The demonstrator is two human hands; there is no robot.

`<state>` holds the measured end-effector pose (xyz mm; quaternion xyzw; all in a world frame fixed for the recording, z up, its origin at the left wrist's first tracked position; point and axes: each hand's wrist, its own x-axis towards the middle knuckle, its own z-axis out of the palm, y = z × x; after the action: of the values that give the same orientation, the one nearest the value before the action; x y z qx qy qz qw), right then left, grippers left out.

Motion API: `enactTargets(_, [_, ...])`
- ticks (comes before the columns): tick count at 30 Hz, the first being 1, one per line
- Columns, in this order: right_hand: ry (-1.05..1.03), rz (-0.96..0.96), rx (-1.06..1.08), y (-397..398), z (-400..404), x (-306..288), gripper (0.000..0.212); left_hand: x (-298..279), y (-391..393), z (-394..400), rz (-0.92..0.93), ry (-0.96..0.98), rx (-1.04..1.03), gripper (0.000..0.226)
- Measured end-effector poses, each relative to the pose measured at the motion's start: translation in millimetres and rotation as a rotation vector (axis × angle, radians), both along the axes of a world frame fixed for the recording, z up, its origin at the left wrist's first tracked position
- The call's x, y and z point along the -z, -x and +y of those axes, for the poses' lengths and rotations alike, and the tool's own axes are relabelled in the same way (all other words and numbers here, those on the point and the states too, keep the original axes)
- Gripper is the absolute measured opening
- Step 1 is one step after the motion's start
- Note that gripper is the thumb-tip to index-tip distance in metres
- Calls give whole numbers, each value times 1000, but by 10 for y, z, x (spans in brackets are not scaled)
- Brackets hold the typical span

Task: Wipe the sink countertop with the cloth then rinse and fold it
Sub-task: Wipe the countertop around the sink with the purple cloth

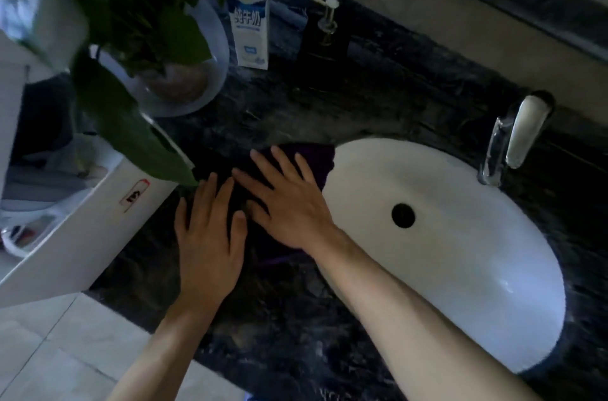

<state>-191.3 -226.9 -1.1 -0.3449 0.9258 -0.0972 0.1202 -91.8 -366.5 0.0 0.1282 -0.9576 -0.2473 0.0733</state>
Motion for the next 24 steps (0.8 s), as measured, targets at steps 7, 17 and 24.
enactTargets(7, [-55,102,282,884,220,25,57,5,845,361,-16,94,136,55])
enactTargets(17, [-145,105,726,1579,1673,-1,58,102,1490,750,-125,421,335,65])
enactTargets(24, [-134,154,771,1583,1224,9,61,68,1503,764,-150,430,323,65])
